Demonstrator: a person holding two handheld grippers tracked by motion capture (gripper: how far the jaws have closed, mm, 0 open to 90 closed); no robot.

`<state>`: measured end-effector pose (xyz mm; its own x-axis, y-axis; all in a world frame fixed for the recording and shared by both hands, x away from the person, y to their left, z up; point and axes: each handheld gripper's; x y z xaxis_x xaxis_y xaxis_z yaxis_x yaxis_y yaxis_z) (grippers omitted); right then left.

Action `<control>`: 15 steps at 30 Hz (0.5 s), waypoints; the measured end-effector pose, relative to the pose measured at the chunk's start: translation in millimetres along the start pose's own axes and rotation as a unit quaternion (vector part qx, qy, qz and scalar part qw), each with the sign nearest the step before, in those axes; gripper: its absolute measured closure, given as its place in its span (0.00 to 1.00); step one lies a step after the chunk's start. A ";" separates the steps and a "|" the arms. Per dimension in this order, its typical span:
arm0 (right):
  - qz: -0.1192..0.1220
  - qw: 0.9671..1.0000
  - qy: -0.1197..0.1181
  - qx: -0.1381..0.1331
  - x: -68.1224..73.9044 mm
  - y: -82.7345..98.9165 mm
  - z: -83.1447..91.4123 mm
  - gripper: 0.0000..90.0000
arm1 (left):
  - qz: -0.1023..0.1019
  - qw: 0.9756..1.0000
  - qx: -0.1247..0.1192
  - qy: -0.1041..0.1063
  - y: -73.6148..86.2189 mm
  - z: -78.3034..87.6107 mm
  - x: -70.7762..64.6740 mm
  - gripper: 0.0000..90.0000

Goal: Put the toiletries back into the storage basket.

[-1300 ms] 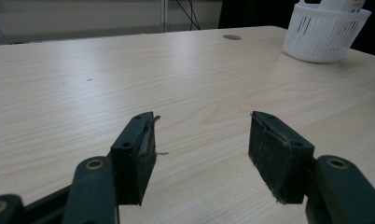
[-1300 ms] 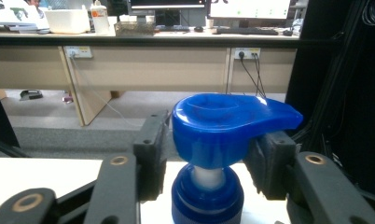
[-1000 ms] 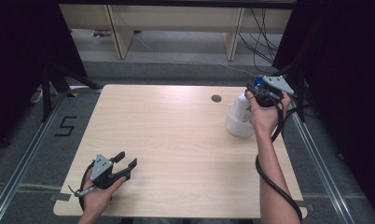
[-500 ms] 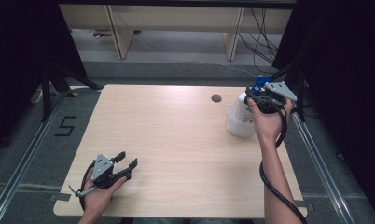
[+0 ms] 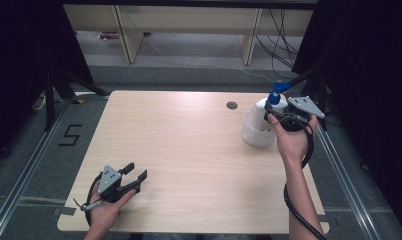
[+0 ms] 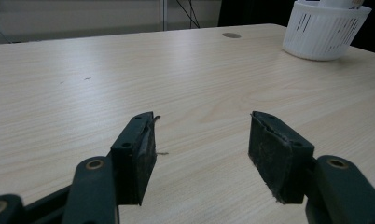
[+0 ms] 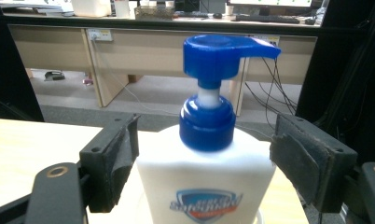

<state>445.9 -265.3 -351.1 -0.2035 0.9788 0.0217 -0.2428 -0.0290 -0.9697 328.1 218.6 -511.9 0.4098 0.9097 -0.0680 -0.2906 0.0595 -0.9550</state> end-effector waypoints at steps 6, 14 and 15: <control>0.008 1.000 0.000 0.003 -2.2 9.1 11.5 0.26 | 0.000 1.000 0.000 -0.002 -0.1 0.7 0.7 0.45; -0.004 1.000 -0.003 0.007 -3.2 18.6 27.2 0.26 | 0.000 1.000 0.001 -0.003 0.1 0.7 0.5 0.45; 0.001 1.000 -0.008 0.006 -4.2 20.0 28.3 0.25 | 0.000 1.000 0.001 -0.003 0.1 0.6 0.3 0.45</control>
<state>415.0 -275.8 -363.7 -0.2189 0.9755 0.0236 -0.2535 -0.0335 -0.9668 327.6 219.1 -511.8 0.4052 0.9118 -0.0666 -0.2922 0.0601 -0.9545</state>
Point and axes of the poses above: each handheld gripper's, and its own axes: z roughly backward along the jaws, y roughly out of its underside, x roughly to its left, and after that the axes turned 5 degrees about -y, right-handed
